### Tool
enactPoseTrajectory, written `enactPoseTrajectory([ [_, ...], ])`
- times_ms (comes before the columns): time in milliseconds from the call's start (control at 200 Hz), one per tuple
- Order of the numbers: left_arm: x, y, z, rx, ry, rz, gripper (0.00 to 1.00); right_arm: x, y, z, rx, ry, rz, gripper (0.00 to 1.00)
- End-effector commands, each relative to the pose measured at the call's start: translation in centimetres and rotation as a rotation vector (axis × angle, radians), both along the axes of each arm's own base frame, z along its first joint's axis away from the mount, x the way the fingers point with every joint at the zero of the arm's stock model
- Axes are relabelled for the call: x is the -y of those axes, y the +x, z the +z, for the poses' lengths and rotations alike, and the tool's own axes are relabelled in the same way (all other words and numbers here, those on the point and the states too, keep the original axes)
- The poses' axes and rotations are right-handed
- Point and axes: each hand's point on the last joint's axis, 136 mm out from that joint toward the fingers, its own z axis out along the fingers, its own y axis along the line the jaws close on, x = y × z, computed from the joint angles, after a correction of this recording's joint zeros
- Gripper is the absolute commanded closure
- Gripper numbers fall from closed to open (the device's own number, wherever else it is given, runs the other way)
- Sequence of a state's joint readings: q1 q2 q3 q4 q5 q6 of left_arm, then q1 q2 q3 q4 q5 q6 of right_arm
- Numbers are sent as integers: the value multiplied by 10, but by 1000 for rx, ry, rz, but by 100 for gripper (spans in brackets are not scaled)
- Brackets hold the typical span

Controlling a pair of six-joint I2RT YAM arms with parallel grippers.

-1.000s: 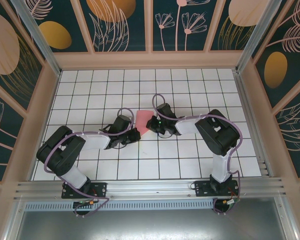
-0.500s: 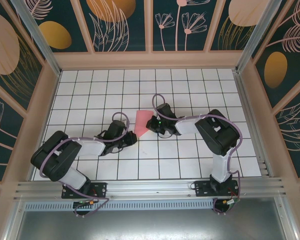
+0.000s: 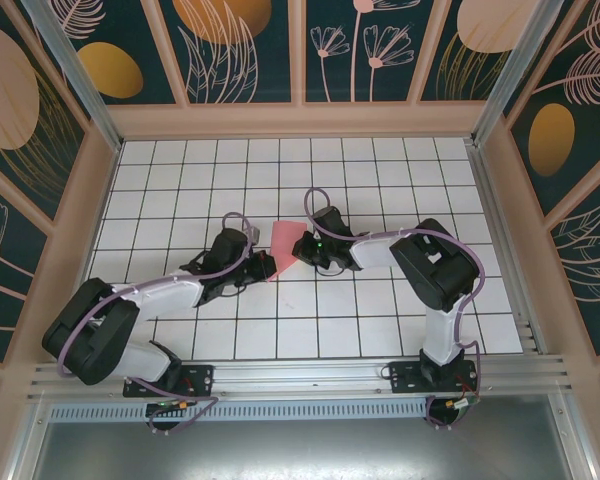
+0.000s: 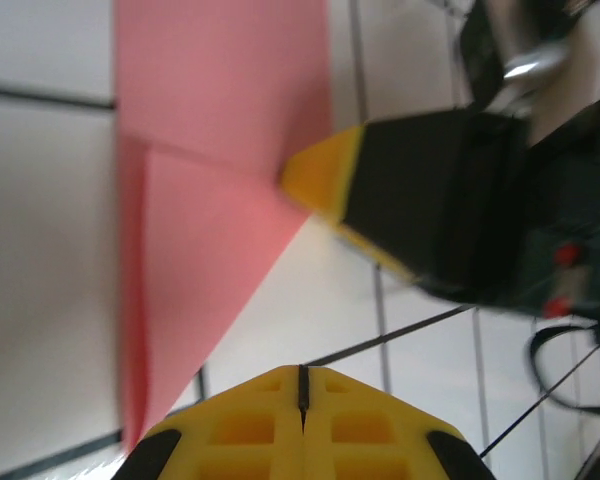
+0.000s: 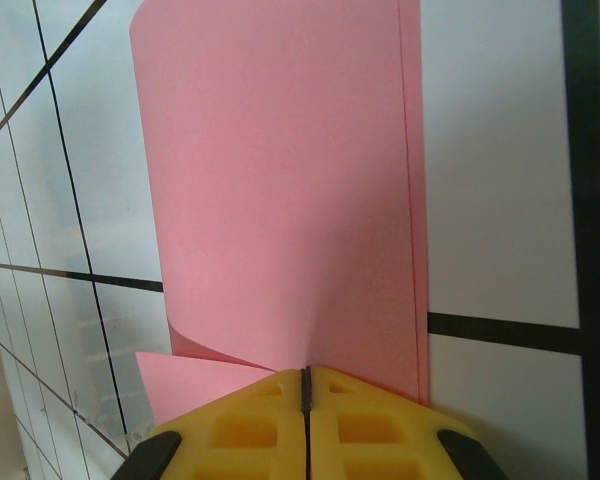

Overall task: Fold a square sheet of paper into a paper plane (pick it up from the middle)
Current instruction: Third fold the triangle at the center of the table.

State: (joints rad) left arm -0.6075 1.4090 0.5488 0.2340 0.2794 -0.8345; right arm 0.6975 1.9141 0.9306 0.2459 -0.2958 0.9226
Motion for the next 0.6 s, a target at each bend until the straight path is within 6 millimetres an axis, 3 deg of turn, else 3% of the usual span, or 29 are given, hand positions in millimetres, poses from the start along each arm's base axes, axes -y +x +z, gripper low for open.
enactPoseTrajectory([
  [0,2,11,-3,12,29,3,97,38,-31,-64,-162,-202,-28,92],
  [120,-2,13,-20,-17,70,21,98,36,-29,-62,-159,-196,-26,92],
  [410,-8,-3,-60,-123,122,3,100,32,-26,-54,-138,-181,-16,92],
  [595,-20,-9,-74,-147,176,28,100,17,-7,-23,-42,-135,12,92],
])
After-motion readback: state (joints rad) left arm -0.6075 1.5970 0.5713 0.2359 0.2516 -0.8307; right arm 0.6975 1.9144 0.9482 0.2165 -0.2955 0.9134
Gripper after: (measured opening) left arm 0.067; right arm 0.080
